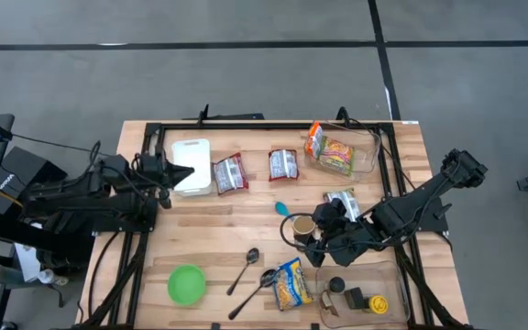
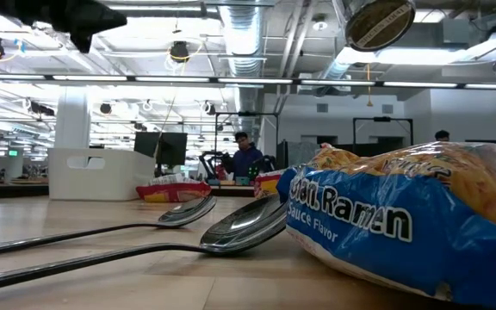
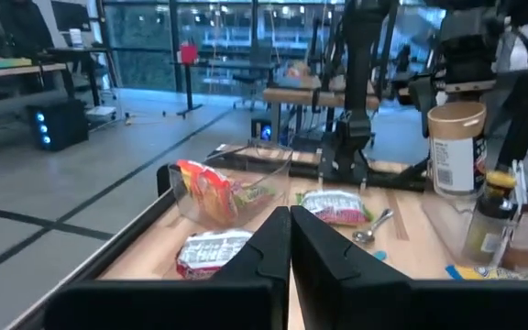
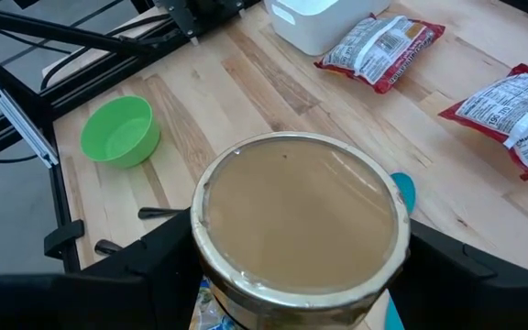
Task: Pick & Place Food Item
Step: Put the golden spice bottle into the bottom transparent bin
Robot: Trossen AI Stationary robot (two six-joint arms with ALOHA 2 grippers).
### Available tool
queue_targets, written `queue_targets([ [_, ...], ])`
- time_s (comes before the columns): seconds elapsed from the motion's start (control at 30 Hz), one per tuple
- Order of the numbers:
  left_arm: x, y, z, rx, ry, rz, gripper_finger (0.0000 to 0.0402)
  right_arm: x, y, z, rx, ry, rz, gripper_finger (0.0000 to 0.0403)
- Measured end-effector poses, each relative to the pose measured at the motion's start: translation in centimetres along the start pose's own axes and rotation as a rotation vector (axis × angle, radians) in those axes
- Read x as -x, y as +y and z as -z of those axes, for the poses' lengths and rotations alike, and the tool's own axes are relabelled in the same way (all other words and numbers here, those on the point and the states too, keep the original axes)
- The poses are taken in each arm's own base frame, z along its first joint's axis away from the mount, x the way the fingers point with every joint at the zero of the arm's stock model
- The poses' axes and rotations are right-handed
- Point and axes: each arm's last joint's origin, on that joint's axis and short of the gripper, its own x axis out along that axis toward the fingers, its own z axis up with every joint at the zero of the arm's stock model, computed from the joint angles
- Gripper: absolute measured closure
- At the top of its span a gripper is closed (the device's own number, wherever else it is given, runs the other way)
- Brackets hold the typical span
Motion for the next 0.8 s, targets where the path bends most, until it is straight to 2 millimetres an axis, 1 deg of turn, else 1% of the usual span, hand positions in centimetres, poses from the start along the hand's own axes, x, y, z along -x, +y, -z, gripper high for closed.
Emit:
queue_targets([
  [0.3,-0.4,0.0,4.2,0.056,-0.088,0.003,0.0399,0.0,0.0,0.0,-0.002,0.000,0.001,0.0132],
  [0.53,-1.1,0.0,6.9,0.060,-0.105,0.004,0.0399,0.0,0.0,0.0,-0.009,0.000,0.000,0.0132],
  [0.67,-1.2,0.0,7.9,0.059,-0.094,0.002,0.0399,0.0,0.0,0.0,-0.010,0.000,0.001,0.0132],
  [0.8,-1.3,0.0,8.3,0.056,-0.082,0.001,0.0399,0.0,0.0,0.0,-0.010,0.000,0.001,0.0132],
])
